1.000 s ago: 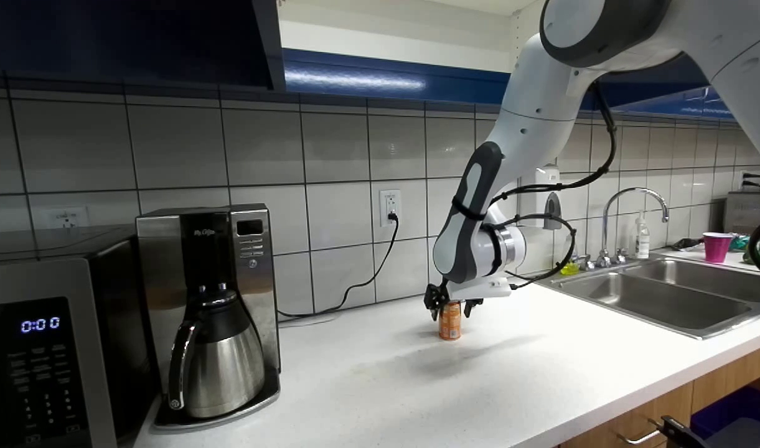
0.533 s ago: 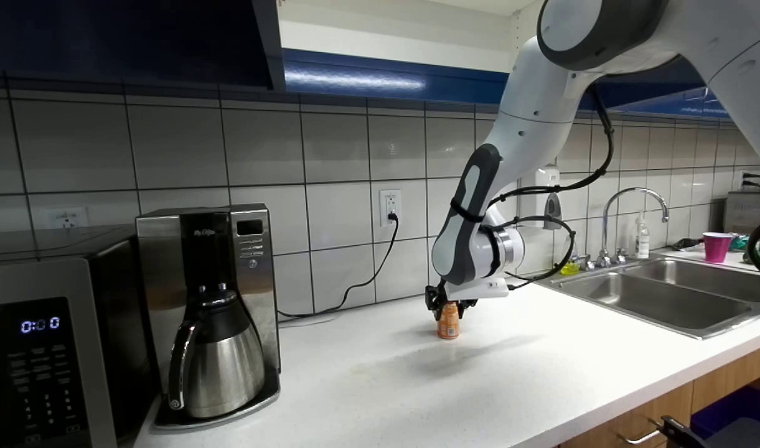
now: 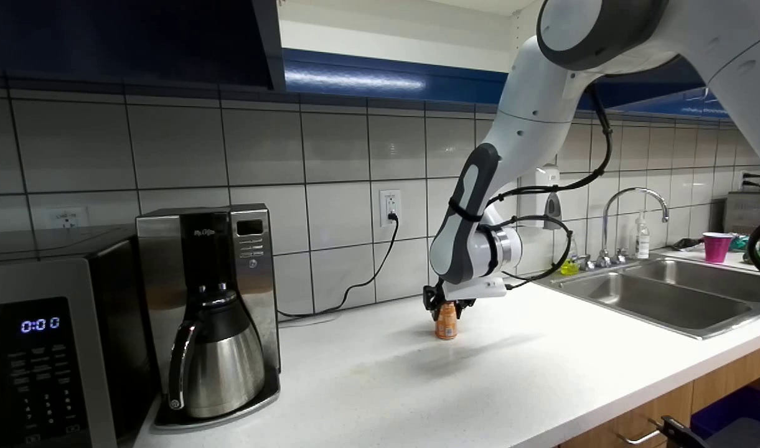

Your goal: Put the orange can in the open upper cabinet.

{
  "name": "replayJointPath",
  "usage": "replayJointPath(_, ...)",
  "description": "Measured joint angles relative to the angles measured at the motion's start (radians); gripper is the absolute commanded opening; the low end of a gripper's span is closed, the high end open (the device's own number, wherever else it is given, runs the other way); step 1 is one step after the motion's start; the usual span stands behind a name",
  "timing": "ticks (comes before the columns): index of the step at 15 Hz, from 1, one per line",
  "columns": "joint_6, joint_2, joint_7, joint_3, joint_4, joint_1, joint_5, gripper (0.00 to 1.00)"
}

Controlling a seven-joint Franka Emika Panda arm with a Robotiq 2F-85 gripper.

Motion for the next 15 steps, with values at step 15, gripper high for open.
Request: replayJointPath(15, -0.309, -0.204, 0.019, 0.015, -0.003, -0.002, -0.065, 0.38)
